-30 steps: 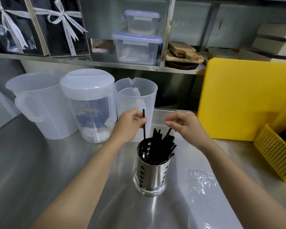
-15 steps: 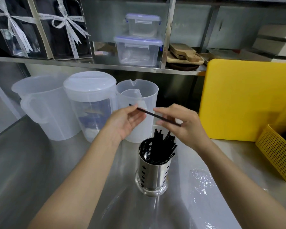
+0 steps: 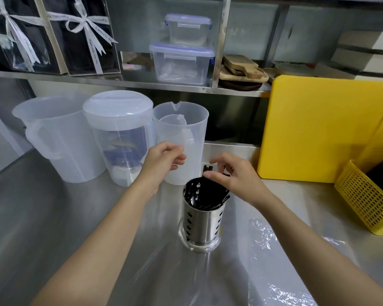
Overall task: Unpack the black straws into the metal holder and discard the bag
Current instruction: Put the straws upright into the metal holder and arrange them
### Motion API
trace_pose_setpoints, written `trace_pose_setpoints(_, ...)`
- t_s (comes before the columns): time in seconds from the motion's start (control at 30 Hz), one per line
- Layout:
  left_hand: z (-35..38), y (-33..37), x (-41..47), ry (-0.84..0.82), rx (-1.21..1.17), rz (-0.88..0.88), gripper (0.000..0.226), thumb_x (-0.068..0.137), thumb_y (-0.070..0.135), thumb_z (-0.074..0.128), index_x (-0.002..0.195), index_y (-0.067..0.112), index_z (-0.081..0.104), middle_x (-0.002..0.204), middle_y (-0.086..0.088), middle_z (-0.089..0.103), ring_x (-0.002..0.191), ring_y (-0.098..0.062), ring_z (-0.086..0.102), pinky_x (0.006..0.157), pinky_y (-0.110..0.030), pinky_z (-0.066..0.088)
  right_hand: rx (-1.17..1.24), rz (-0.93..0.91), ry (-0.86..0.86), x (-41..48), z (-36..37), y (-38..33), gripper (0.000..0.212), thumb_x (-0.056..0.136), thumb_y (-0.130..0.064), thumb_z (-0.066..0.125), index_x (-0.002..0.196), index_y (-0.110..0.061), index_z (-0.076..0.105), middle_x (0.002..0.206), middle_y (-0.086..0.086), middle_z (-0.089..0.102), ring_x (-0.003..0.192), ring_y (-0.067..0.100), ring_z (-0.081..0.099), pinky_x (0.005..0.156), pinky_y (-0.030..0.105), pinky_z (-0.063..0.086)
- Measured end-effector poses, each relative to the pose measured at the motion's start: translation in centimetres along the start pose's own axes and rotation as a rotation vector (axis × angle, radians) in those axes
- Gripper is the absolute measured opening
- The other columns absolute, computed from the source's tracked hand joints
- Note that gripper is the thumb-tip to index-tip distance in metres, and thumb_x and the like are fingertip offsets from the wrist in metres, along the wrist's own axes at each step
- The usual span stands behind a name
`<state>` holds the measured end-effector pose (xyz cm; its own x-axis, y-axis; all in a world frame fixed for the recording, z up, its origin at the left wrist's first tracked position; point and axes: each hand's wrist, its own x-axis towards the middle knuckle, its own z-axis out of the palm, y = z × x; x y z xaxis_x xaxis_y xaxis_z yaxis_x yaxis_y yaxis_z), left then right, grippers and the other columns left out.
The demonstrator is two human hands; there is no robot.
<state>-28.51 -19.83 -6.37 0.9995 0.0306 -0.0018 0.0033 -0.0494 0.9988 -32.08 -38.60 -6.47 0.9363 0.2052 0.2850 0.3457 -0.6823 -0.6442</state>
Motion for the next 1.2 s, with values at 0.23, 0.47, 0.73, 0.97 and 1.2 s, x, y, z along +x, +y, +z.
trace_pose_setpoints(0.23,-0.5,0.3,-2.6,-0.288,0.136,0.215,0.005,0.087,0.019,0.060,0.087,0.014,0.062,0.081,-0.005,0.069,0.076,-0.013,0.064,0.074,-0.021,0.050,0.002,-0.218,-0.146,-2.2,-0.1,-0.3,0.022,0.071,-0.034,0.075,0.085,-0.017,0.071,0.079,-0.016,0.065,0.082,0.003,0.055,0.085,0.029,0.038)
trace_pose_setpoints(0.47,-0.5,-1.7,-4.6,-0.488,0.413,0.254,0.028,0.067,0.040,0.070,0.090,0.026,0.064,0.095,-0.002,0.070,0.092,-0.011,0.064,0.088,-0.023,0.048,-0.237,-0.284,-0.180,-3.5,1.3,0.5,0.023,0.074,-0.026,0.072,0.094,-0.017,0.066,0.086,-0.004,0.069,0.086,0.016,0.058,0.085,0.031,0.029)
trace_pose_setpoints(0.73,0.3,-3.1,-6.2,-0.446,0.727,0.285,0.031,0.071,0.031,0.075,0.099,0.029,0.062,0.099,0.009,0.067,0.095,-0.008,0.060,0.088,-0.026,0.047,-0.279,-0.300,-0.082,-3.4,2.0,0.9,0.013,0.074,-0.027,0.064,0.082,-0.018,0.067,0.074,-0.002,0.069,0.069,0.007,0.049,0.075,0.022,0.028)
trace_pose_setpoints(0.97,1.7,-3.5,-6.4,-0.242,0.860,0.396,0.016,0.080,0.029,0.065,0.095,0.023,0.065,0.092,0.005,0.068,0.084,-0.015,0.056,0.073,-0.026,0.037,-0.265,-0.279,-0.063,-2.9,2.0,0.7,0.008,0.077,-0.019,0.068,0.084,-0.015,0.068,0.079,-0.001,0.070,0.073,0.008,0.049,0.078,0.029,0.028)
trace_pose_setpoints(1.2,1.7,-3.4,-5.6,-0.202,0.681,0.347,0.011,0.080,0.029,0.067,0.089,0.022,0.066,0.087,0.003,0.070,0.087,-0.022,0.060,0.080,-0.032,0.046,-0.087,-0.215,-0.048,-2.6,1.4,-0.2,0.013,0.078,-0.006,0.068,0.090,-0.009,0.068,0.078,-0.004,0.065,0.068,-0.003,0.056,0.069,0.006,0.041)
